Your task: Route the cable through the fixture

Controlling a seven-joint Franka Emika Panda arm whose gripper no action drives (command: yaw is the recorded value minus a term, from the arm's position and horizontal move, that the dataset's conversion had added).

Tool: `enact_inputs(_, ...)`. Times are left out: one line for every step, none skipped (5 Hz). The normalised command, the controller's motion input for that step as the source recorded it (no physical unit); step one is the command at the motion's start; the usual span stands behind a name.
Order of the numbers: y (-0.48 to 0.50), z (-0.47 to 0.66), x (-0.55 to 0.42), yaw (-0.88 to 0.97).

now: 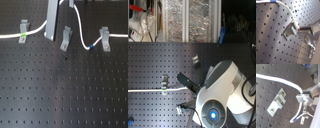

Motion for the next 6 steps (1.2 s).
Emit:
enact_inputs(0.36, 0.59, -0.61, 0.0)
enact_inputs(0.388, 0.38, -0.407, -0.17)
enact_inputs(0.182, 0.02, -0.167, -0.13)
enact_inputs(0.263, 0.41, -0.216, -0.18)
enact_inputs(0.0, 0.0, 0.0, -0.06)
enact_inputs(0.0, 0.05, 0.001, 0.0)
